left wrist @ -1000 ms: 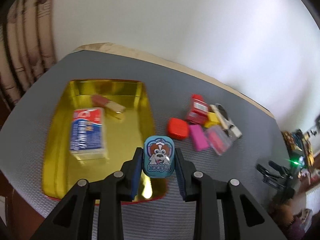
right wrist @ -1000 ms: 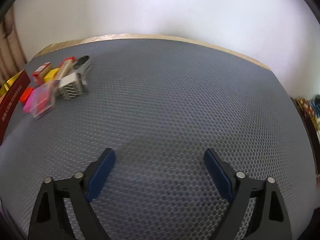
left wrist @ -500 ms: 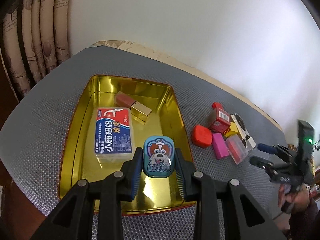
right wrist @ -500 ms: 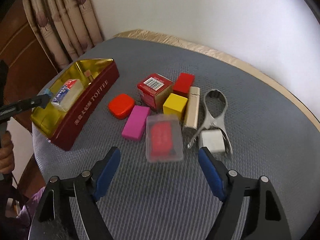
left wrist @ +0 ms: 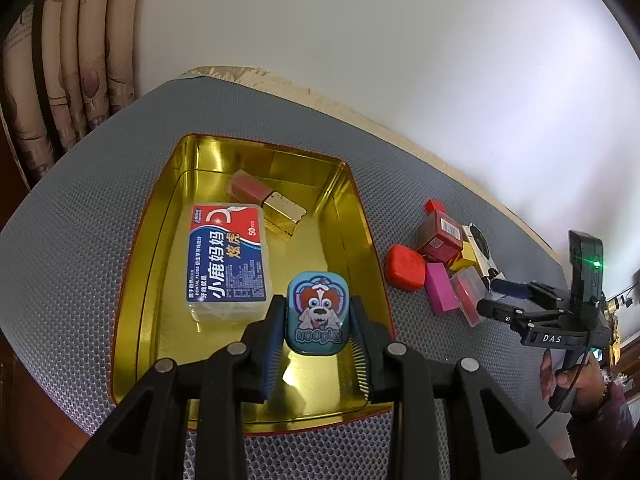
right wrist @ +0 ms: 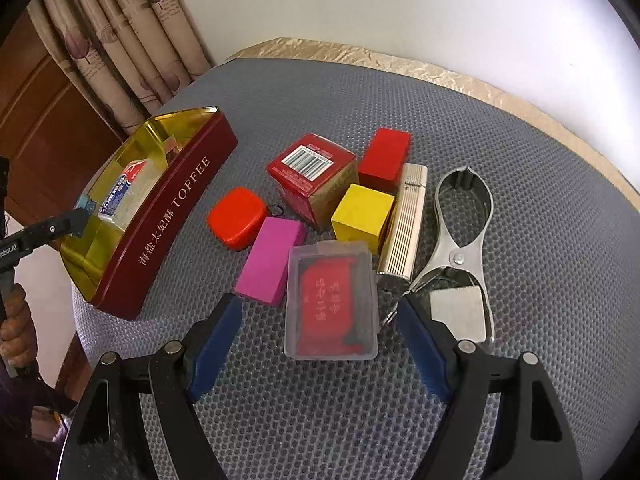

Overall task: Organize rigid objects
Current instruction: 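Carry the dog tin over the gold tin while the right gripper grasps the clear case, then lower the dog tin into the gold tin and open the left gripper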

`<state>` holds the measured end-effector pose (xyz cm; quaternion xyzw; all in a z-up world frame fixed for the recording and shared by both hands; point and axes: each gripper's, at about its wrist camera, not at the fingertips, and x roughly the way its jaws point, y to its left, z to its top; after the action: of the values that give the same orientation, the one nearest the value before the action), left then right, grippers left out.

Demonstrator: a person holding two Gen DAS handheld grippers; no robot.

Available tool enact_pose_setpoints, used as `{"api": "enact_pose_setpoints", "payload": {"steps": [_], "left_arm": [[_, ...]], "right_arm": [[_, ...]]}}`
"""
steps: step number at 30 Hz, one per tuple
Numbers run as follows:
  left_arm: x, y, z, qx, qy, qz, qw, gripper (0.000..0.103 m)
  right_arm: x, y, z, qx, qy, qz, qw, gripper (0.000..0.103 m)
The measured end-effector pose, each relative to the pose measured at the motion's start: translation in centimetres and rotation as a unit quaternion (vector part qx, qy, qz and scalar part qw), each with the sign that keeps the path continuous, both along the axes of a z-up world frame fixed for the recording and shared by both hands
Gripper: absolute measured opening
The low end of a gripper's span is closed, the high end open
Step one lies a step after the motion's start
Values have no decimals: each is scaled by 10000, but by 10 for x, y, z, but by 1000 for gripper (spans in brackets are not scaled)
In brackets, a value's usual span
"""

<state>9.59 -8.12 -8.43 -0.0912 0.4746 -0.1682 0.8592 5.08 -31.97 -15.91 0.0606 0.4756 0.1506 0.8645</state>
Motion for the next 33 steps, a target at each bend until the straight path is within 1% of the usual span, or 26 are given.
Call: {"api": "enact_pose_setpoints", "payload": {"steps": [3, 4, 11, 14, 15, 17, 18, 19, 23, 25, 28, 31, 33], "left_arm": [[1, 2, -2, -5, 36, 26, 10000, 31], [2, 2, -2, -13, 55, 24, 10000, 31], [2, 3, -5, 9, 96, 6, 10000, 31], [1, 3, -6, 24, 97, -5, 9999, 31], [2, 3, -6, 14, 113, -12, 9999, 31], [2, 3, -8, 11, 139, -21, 9999, 31], [2, 4, -8, 27, 145, -11, 9999, 31], [2, 3, -9, 35, 153, -6, 9999, 31], [4, 5, -11, 68, 180, 31, 9998, 31], [5, 6, -12, 68, 174, 47, 9998, 31], [8, 12, -13, 55, 180, 125, 9997, 31], [13, 16, -15, -66, 309, 148, 9994, 31], [17, 16, -16, -175, 429, 83, 9989, 31]], "right_arm": [[-4, 0, 14, 35, -174, 17, 9998, 77], [-4, 1, 15, 74, -156, 63, 9998, 77], [9, 9, -3, 87, 207, 242, 9995, 77], [14, 13, -10, -146, 385, 208, 9989, 75], [16, 14, -14, -119, 484, 246, 9985, 72], [17, 17, -16, -232, 500, 275, 9981, 69], [18, 17, -17, -312, 546, 273, 9976, 58], [19, 16, -19, -316, 614, 263, 9973, 51], [19, 19, -18, -407, 598, 282, 9970, 50], [16, 19, -16, -444, 578, 197, 9971, 50], [7, 15, -15, -255, 516, 38, 9983, 50], [-7, 4, -13, 160, 510, -224, 9983, 50], [-16, -4, -12, 472, 500, -352, 9970, 50]]}}
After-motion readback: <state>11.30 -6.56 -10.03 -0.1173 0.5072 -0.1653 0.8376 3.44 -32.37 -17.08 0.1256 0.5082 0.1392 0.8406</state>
